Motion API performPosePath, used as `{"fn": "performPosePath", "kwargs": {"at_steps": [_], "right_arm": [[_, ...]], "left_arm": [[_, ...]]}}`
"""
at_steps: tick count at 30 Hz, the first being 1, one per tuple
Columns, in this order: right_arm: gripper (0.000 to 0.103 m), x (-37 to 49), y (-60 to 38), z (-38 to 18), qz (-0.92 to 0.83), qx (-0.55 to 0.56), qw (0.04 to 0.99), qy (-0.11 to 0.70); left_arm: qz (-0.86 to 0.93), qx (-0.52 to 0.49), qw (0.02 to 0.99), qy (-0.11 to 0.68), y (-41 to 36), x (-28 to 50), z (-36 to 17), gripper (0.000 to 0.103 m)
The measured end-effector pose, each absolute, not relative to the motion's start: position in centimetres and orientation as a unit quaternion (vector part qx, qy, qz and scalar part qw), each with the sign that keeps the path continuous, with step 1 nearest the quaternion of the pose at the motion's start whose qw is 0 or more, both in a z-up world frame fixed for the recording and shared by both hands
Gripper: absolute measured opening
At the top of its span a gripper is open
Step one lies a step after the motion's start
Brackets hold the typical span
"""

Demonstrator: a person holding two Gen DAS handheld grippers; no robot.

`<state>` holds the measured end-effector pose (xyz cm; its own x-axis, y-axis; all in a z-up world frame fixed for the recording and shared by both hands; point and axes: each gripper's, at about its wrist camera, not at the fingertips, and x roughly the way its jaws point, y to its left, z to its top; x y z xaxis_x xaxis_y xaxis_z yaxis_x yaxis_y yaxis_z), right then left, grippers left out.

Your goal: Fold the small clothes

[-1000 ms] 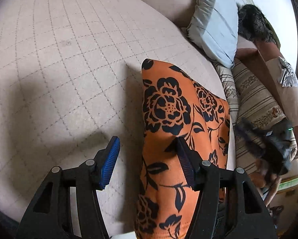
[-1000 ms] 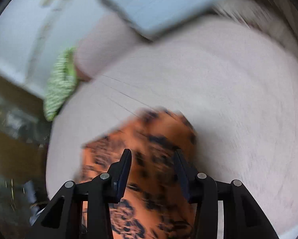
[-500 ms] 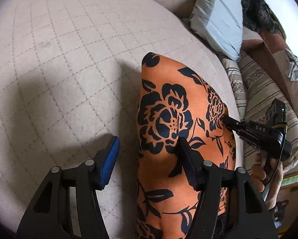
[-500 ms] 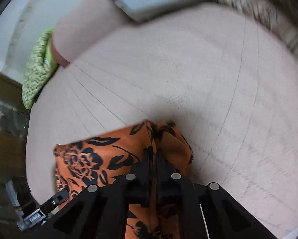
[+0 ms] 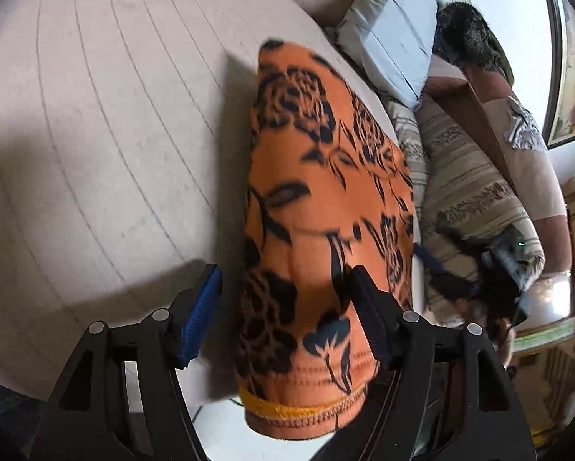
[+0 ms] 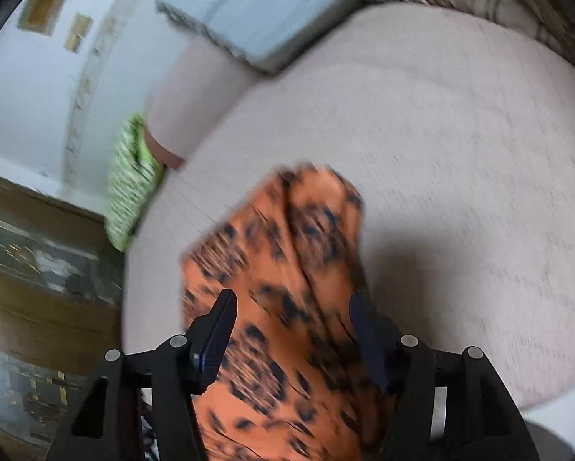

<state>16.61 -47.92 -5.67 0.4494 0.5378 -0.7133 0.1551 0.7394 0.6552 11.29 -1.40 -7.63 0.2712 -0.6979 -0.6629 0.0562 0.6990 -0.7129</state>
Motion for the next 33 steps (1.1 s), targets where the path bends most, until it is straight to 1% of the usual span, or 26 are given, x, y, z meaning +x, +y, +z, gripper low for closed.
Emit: {"fn": "performPosePath", "kwargs": {"at_steps": [2,5,8,9,10,14,15,17,18,19,20,21,22,23,25,27,28,29,31,32,33], "right_arm": [[0.059,16.3,-46.8,-6.7,0.106,0.311,0.773,0.542],[0.059,17.0,-45.8,-8.9,0.089,0.292,0.752,0.584],[0.058,17.3,-46.3,-10.4,0.115,0.353,0.721,0.585],[0.055,17.1,-46.6,-10.3,0.116,0.360,0.720,0.582],[0.054,16.7,-46.8,-10.1,0.118,0.371,0.719,0.575],[0.054,14.2,-47.3,-10.9,0.110,0.395,0.710,0.572],[0.055,13.9,-47.4,-11.3,0.106,0.403,0.708,0.570],[0.055,14.2,-47.7,-11.6,0.111,0.413,0.700,0.572],[0.054,14.2,-47.7,-11.5,0.113,0.410,0.701,0.573],[0.051,14.3,-47.4,-11.3,0.114,0.397,0.705,0.576],[0.036,14.4,-46.9,-10.8,0.127,0.388,0.708,0.577],[0.028,14.4,-46.6,-10.3,0.132,0.384,0.710,0.575],[0.023,14.0,-46.4,-9.4,0.143,0.386,0.716,0.565],[0.018,13.3,-46.0,-8.6,0.164,0.390,0.718,0.553],[0.018,11.7,-45.3,-8.7,0.185,0.396,0.712,0.549],[0.020,10.9,-44.2,-10.1,0.175,0.387,0.704,0.569],[0.021,11.0,-43.9,-10.7,0.161,0.374,0.704,0.581],[0.023,11.2,-43.9,-11.0,0.157,0.367,0.704,0.588],[0.023,11.3,-44.3,-10.6,0.170,0.380,0.699,0.581],[0.023,11.0,-44.8,-10.1,0.171,0.391,0.707,0.564],[0.023,10.6,-45.3,-9.5,0.164,0.394,0.719,0.549]], "left_arm": [[-0.252,-0.285,0.744,0.550,-1.7,11.3,-7.5,0.072],[-0.250,-0.299,0.738,0.551,-1.5,11.1,-7.8,0.072],[-0.252,-0.304,0.733,0.554,-1.4,10.7,-7.9,0.071],[-0.255,-0.307,0.729,0.557,-1.4,10.6,-7.8,0.070],[-0.260,-0.310,0.724,0.559,-1.5,10.5,-7.8,0.070],[-0.261,-0.298,0.723,0.566,-2.3,9.9,-8.4,0.070],[-0.259,-0.295,0.727,0.563,-2.4,9.9,-8.3,0.068],[-0.263,-0.283,0.732,0.561,-2.6,9.9,-8.0,0.047],[-0.265,-0.281,0.731,0.562,-2.7,9.9,-7.9,0.044],[-0.265,-0.285,0.729,0.563,-2.4,10.0,-7.4,0.032],[-0.266,-0.294,0.726,0.562,-2.0,10.0,-7.0,0.027],[-0.265,-0.309,0.728,0.551,-0.9,9.9,-5.9,0.025],[-0.263,-0.314,0.735,0.540,0.0,9.6,-5.0,0.024],[-0.261,-0.313,0.746,0.527,1.0,9.3,-3.9,0.024],[-0.263,-0.316,0.749,0.519,2.5,8.6,-3.2,0.024],[-0.255,-0.292,0.737,0.553,2.1,8.5,-5.1,0.026],[-0.237,-0.273,0.734,0.575,1.8,8.6,-6.3,0.029],[-0.228,-0.276,0.732,0.579,1.7,8.6,-6.9,0.031],[-0.243,-0.315,0.725,0.563,2.8,8.8,-6.0,0.031],[-0.247,-0.327,0.731,0.546,3.4,8.8,-5.2,0.033],[-0.244,-0.332,0.741,0.530,3.9,8.7,-4.5,0.036]]}}
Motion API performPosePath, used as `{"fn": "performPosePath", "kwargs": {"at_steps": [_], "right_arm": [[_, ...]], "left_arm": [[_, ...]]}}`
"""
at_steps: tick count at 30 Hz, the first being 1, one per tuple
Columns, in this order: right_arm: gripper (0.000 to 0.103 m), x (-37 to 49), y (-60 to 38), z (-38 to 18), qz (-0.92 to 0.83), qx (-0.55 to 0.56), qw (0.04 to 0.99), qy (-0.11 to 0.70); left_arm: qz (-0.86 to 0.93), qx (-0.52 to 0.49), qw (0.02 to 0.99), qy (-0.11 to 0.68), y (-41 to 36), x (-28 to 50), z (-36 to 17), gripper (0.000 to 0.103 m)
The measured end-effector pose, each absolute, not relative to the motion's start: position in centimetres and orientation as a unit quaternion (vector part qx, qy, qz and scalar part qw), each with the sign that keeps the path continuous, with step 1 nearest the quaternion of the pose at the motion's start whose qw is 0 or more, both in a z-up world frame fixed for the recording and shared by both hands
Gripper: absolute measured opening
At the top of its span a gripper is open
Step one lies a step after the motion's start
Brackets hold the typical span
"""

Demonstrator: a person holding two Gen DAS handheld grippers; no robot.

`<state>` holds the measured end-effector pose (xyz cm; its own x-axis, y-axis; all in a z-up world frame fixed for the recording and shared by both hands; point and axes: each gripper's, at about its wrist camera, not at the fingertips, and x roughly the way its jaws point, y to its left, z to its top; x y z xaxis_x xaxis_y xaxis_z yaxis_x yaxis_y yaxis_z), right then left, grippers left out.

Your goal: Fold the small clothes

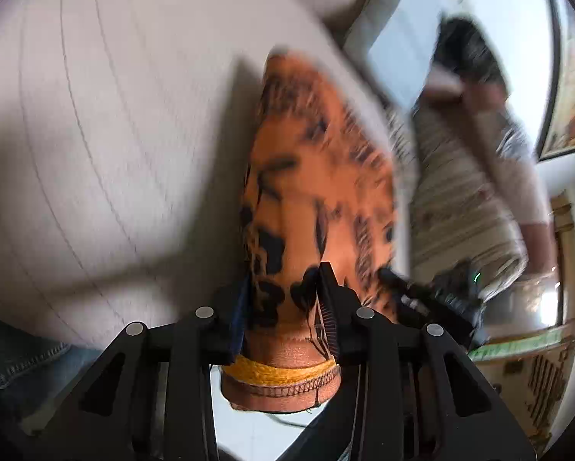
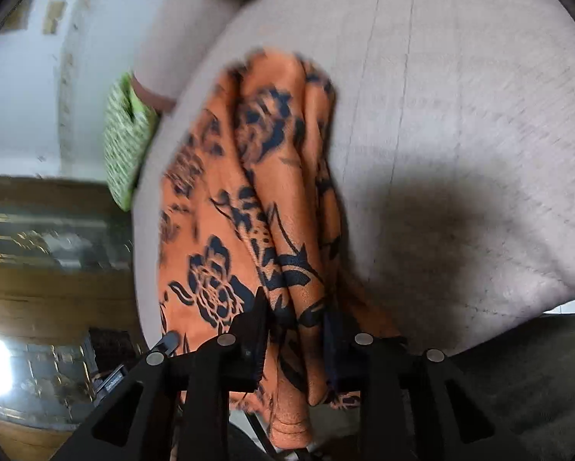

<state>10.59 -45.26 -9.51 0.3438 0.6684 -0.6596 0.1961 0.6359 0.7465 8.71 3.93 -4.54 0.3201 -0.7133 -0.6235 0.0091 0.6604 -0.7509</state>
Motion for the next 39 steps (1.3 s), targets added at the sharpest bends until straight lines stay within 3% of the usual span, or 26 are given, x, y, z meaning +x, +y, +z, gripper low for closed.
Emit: {"fn": "performPosePath", "kwargs": {"at_steps": [2,3,5,14,18,22,24,32,37,39], "right_arm": [[0.027,9.9,-46.2,-7.5,0.148,0.385,0.760,0.502],[0.047,9.7,-46.7,-6.5,0.140,0.380,0.780,0.477],[0.074,9.5,-47.3,-5.7,0.125,0.383,0.797,0.450],[0.073,17.1,-46.1,-7.6,0.145,0.358,0.760,0.523],[0.064,16.8,-45.3,-10.8,0.148,0.373,0.731,0.552],[0.061,16.5,-45.4,-11.4,0.160,0.365,0.732,0.552],[0.053,16.8,-45.1,-11.6,0.165,0.372,0.730,0.549],[0.053,17.8,-43.8,-12.1,0.166,0.376,0.722,0.556],[0.054,17.9,-44.2,-12.4,0.175,0.379,0.718,0.557],[0.054,17.8,-44.0,-12.4,0.183,0.377,0.715,0.559]], "left_arm": [[-0.232,-0.332,0.761,0.506,4.8,8.7,-3.2,0.059],[-0.227,-0.331,0.766,0.502,4.9,8.9,-2.9,0.062],[-0.214,-0.321,0.772,0.505,4.7,9.6,-2.6,0.063],[-0.205,-0.246,0.762,0.563,-0.1,16.8,-4.6,0.063],[-0.210,-0.259,0.750,0.571,-0.7,17.6,-7.8,0.064],[-0.227,-0.281,0.753,0.551,0.2,17.5,-7.9,0.065],[-0.233,-0.294,0.748,0.548,0.6,17.6,-8.0,0.064],[-0.243,-0.320,0.732,0.551,1.7,17.7,-8.5,0.063],[-0.240,-0.279,0.745,0.556,0.2,17.2,-7.9,0.063],[-0.238,-0.260,0.754,0.554,-0.6,16.9,-7.5,0.057]]}}
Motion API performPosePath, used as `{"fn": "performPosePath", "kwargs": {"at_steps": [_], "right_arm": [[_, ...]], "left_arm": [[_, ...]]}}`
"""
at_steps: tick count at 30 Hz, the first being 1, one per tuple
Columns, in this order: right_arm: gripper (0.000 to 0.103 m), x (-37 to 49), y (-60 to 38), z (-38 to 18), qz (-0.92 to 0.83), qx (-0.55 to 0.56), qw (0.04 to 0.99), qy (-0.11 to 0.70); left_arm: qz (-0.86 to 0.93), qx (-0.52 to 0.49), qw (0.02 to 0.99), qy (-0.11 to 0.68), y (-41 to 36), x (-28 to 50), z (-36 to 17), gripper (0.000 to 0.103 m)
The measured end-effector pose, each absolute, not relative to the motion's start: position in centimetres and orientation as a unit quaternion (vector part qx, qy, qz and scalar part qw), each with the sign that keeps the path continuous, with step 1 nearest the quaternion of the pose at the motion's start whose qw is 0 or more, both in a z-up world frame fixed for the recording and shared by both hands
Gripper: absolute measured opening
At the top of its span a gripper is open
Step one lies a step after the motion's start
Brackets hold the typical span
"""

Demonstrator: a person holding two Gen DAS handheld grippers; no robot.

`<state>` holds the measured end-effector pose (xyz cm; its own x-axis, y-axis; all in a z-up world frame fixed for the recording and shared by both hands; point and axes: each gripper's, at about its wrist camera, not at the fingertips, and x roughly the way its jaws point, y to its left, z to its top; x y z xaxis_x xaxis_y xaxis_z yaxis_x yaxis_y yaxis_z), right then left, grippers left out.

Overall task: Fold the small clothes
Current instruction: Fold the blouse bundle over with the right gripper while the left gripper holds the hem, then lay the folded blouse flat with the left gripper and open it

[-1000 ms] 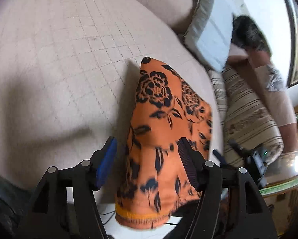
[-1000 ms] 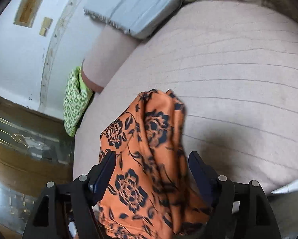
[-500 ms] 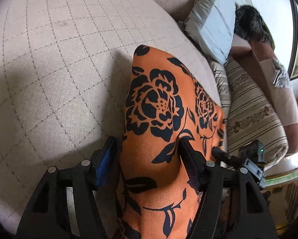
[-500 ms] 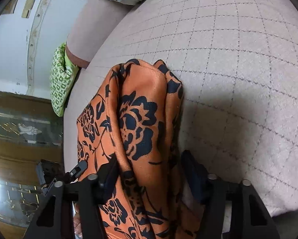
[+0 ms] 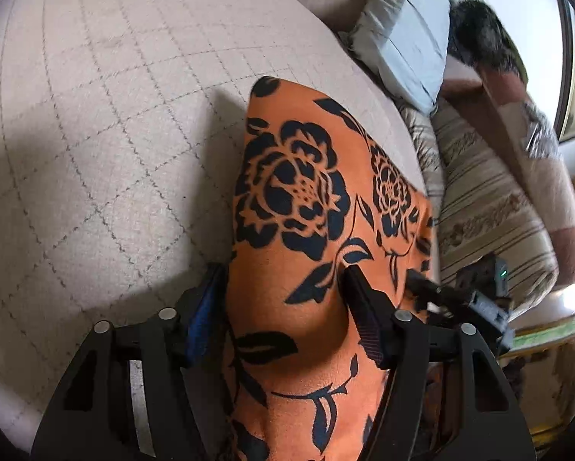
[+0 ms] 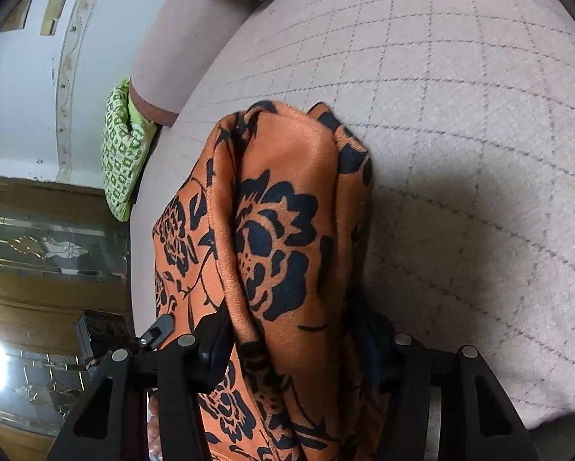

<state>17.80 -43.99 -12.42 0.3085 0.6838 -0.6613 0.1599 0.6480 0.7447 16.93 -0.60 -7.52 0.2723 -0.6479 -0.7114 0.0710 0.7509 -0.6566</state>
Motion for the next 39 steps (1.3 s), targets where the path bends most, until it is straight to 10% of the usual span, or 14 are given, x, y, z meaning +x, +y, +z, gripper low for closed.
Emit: {"fn": "performPosePath", "kwargs": {"at_steps": [8,21,32,39], "right_arm": [[0.032,17.1,-42.1,-11.0,0.180,0.326,0.740,0.560],[0.028,23.0,-34.3,-3.6,0.254,0.310,0.751,0.524],[0.028,31.2,-30.6,-7.9,0.256,0.306,0.743,0.537],[0.031,32.1,-29.1,-9.2,0.243,0.249,0.761,0.547]], "left_arm": [[-0.255,-0.239,0.782,0.516,-1.6,15.5,-4.9,0.026],[-0.229,-0.251,0.819,0.463,5.7,20.0,3.7,0.026],[-0.200,-0.372,0.747,0.513,10.3,28.3,-4.8,0.026],[-0.131,-0.267,0.793,0.532,9.0,28.5,-4.9,0.036]]}}
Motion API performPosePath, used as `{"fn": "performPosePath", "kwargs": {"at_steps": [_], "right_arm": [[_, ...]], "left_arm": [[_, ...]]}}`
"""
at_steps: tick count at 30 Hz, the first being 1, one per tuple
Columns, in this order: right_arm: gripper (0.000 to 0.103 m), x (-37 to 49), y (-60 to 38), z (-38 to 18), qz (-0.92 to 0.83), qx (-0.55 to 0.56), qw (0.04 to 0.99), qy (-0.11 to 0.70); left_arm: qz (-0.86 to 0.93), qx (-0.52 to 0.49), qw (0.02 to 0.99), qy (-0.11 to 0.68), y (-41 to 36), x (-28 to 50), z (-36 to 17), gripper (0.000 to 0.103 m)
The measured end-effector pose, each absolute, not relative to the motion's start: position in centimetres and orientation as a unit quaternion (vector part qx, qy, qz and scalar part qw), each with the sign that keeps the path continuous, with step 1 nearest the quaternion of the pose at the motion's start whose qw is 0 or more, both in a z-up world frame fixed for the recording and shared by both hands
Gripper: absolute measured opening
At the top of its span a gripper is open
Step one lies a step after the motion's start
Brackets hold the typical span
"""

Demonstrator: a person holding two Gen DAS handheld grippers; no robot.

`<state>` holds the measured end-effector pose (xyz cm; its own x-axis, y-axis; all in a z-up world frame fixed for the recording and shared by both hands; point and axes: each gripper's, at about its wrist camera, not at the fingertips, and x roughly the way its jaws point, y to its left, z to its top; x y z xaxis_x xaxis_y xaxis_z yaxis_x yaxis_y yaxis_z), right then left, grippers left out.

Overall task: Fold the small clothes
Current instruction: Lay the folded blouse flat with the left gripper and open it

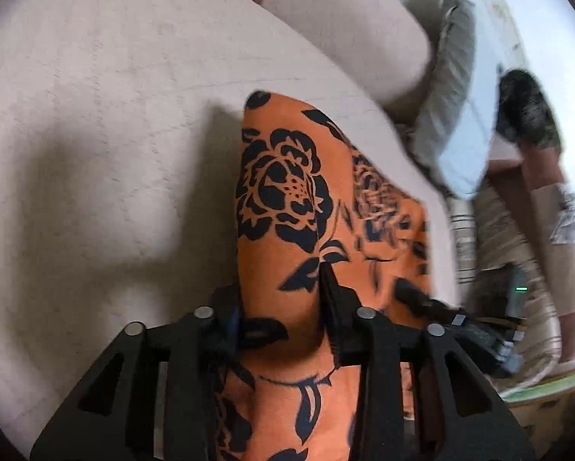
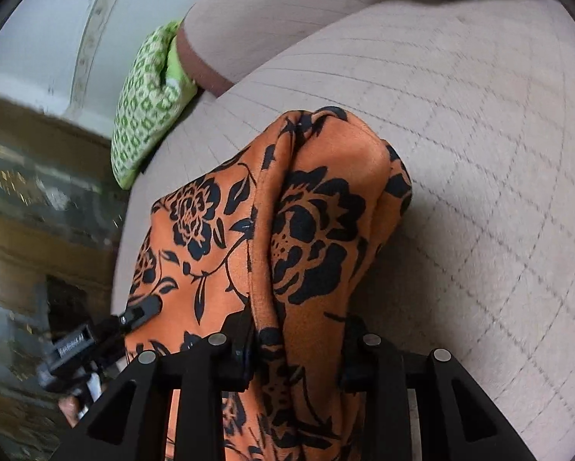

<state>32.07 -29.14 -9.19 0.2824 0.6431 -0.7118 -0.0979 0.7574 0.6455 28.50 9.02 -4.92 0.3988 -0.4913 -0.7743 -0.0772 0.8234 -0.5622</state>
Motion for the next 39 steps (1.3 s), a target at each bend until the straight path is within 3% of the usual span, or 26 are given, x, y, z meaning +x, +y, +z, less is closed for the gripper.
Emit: {"fn": "performPosePath", "kwargs": {"at_steps": [4,8,11,16,19,21,23,24,27,31,34,39], "right_arm": [[0.031,30.7,-29.6,-8.0,0.220,0.229,0.776,0.545],[0.036,27.9,-31.5,-5.6,0.190,0.214,0.800,0.528],[0.051,23.9,-33.2,-4.6,0.196,0.238,0.800,0.515],[0.051,18.8,-32.0,-5.7,0.220,0.236,0.786,0.527],[0.043,17.9,-30.9,-7.2,0.215,0.226,0.782,0.540],[0.026,18.1,-30.3,-8.2,0.195,0.200,0.786,0.552],[0.017,18.3,-30.6,-8.5,0.174,0.197,0.787,0.558],[0.010,18.1,-31.1,-8.1,0.163,0.204,0.791,0.553],[0.009,17.5,-30.8,-6.2,0.141,0.167,0.819,0.530],[0.009,18.7,-30.2,-9.5,0.129,0.173,0.796,0.565],[0.009,18.7,-29.8,-8.9,0.128,0.160,0.809,0.551],[0.009,18.9,-30.1,-10.0,0.133,0.173,0.802,0.556]], "left_arm": [[-0.108,-0.228,0.811,0.527,9.4,27.2,-4.7,0.056],[-0.108,-0.249,0.805,0.527,10.9,24.5,-4.0,0.056],[-0.105,-0.247,0.812,0.519,10.9,21.2,-3.0,0.056],[-0.106,-0.230,0.807,0.534,8.5,17.0,-4.8,0.056],[-0.098,-0.235,0.811,0.526,8.3,16.4,-5.1,0.056],[-0.090,-0.232,0.813,0.527,8.3,16.4,-5.4,0.056],[-0.094,-0.227,0.814,0.526,8.1,16.2,-5.4,0.043],[-0.101,-0.233,0.813,0.524,8.0,15.7,-5.1,0.043],[-0.098,-0.194,0.832,0.510,7.1,14.7,-4.9,0.043],[-0.083,-0.172,0.830,0.524,6.7,15.5,-5.8,0.044],[-0.080,-0.180,0.831,0.520,6.8,15.2,-5.6,0.044],[-0.053,-0.151,0.849,0.503,6.3,13.8,-5.4,0.060]]}}
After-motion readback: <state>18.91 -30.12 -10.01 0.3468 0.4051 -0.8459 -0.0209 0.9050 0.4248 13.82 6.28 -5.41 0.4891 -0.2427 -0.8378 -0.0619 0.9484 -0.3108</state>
